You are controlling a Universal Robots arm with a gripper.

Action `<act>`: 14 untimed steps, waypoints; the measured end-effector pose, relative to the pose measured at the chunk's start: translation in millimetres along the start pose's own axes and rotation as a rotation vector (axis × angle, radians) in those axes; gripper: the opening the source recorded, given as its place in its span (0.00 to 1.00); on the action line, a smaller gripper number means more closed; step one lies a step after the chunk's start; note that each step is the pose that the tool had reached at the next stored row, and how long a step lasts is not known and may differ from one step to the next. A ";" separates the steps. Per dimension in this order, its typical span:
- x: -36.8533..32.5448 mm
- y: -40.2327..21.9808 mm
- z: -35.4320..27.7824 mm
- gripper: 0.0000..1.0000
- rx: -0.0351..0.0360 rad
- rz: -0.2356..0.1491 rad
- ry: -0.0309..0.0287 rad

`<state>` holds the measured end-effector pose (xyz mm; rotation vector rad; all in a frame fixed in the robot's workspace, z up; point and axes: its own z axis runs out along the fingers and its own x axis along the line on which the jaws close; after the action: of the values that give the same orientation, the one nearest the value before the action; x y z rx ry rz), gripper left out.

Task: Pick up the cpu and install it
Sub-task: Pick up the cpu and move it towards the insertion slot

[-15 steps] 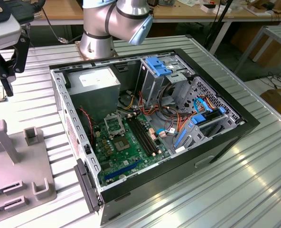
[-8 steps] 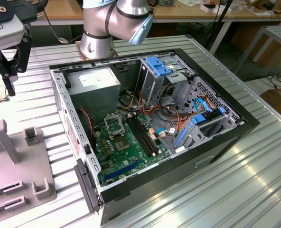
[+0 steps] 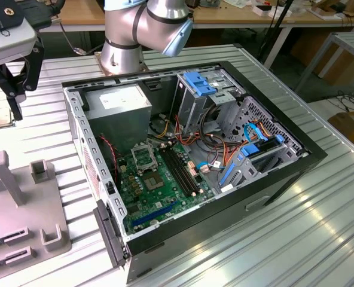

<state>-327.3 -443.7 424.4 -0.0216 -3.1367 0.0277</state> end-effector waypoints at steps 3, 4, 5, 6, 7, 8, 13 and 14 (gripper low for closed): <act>-1.5 0.0 0.0 0.47 -0.0001 0.000 0.0000; -2.1 0.0 0.1 0.47 -0.0001 0.000 -0.0001; -2.3 0.0 0.0 0.47 0.0000 0.000 0.0000; -2.8 0.0 0.0 0.47 -0.0001 0.000 0.0000; -3.2 0.1 0.0 0.47 -0.0001 0.000 -0.0001; -3.6 0.0 0.0 0.47 -0.0001 0.000 -0.0001; -6.4 0.1 0.0 0.47 0.0000 0.000 0.0000; -6.8 0.1 0.0 0.47 -0.0001 0.000 -0.0001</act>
<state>-320.6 -443.7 424.3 -0.0216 -3.1367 0.0276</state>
